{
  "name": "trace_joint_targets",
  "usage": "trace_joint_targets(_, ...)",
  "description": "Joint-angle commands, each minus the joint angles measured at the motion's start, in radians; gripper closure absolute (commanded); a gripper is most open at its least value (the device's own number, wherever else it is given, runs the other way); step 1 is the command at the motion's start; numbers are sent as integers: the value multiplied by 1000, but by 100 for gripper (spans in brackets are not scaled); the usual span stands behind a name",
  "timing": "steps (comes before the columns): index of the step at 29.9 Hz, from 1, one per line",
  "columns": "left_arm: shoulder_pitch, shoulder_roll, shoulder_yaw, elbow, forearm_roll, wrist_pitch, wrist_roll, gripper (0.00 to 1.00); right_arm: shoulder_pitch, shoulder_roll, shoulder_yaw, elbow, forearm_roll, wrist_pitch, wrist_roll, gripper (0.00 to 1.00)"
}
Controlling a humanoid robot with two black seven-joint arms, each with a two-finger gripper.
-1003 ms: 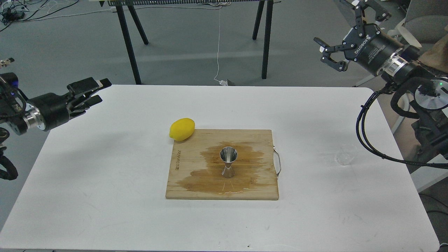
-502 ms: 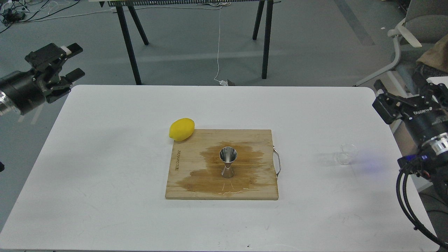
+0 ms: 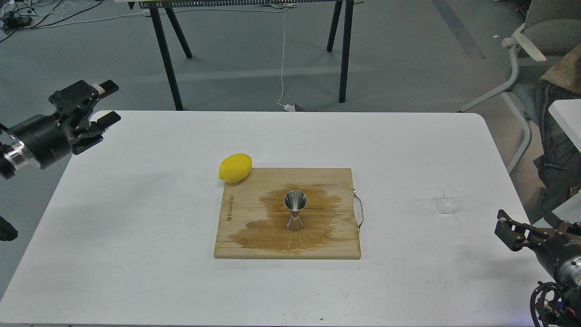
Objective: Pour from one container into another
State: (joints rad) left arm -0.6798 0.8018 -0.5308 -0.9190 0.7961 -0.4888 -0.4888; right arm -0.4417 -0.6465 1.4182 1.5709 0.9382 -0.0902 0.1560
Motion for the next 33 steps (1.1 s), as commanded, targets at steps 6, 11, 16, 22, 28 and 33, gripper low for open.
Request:
trace_joint_targets(6,8,-3,0,0,0,0,0,6,144,85,-96,-5,-116,-246,31,2)
trace_joint_targets(11,19,-3,0,0,2,0,0,6,199,122,-104,-8,-185,-370,31,2)
trace_joint_targets(16,26,-6,0,0,2,0,0,6,251,130,-136,-31,-217,-398,30,2)
trace_joint_targets(22,26,-6,0,0,2,0,0,6,322,137,-189,-84,-219,-398,22,2)
trace_joint_targets(28,26,-4,-1,0,2,0,0,6,405,166,-254,-175,-220,-398,17,2)
trace_joint_targets(33,28,-6,0,0,2,0,0,6,445,179,-255,-213,-220,-398,11,2)
